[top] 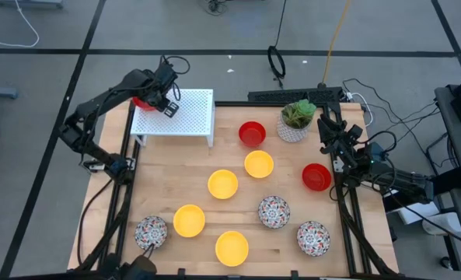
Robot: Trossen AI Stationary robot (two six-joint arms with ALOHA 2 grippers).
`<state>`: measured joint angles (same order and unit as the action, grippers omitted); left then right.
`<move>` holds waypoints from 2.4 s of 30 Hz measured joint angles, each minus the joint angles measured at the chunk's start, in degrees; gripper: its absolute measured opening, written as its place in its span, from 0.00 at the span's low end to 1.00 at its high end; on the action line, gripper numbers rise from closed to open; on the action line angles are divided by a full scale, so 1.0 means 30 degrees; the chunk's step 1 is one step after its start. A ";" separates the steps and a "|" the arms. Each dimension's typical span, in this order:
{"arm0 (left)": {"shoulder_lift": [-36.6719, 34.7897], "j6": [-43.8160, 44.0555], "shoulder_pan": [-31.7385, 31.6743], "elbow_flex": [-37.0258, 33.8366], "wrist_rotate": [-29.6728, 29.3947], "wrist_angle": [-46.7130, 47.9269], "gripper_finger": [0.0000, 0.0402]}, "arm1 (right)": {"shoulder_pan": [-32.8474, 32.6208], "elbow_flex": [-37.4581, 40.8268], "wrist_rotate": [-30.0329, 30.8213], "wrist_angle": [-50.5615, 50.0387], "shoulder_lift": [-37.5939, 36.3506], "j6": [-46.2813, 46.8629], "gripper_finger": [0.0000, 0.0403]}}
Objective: Pick & Place Mini bowls
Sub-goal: Put the yellow bowl on the shelf
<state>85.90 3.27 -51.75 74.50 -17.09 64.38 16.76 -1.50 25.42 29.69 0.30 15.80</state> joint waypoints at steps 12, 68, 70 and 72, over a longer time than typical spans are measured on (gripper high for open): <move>-0.0689 -0.0254 0.0688 0.3640 -0.0324 0.2362 0.49 | 0.0002 0.0000 -0.0002 0.0003 0.0000 0.0001 0.41; -0.1877 0.4131 1.6259 -0.1567 0.1163 -0.7557 0.49 | 0.0005 0.0000 -0.0090 0.0967 -0.0007 0.0025 0.41; -0.1877 0.4131 1.6319 -0.1588 0.1161 -0.7571 0.49 | 0.0012 -0.0024 -0.0988 0.1135 -0.0004 -0.0173 0.41; -0.1877 0.4131 1.6385 -0.1588 0.1163 -0.7665 0.49 | 0.0012 -0.0340 -0.1955 0.0991 0.0222 -0.0366 0.41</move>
<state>80.27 15.66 -2.59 69.73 -13.61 41.39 16.80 -2.52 19.56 32.67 0.96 14.70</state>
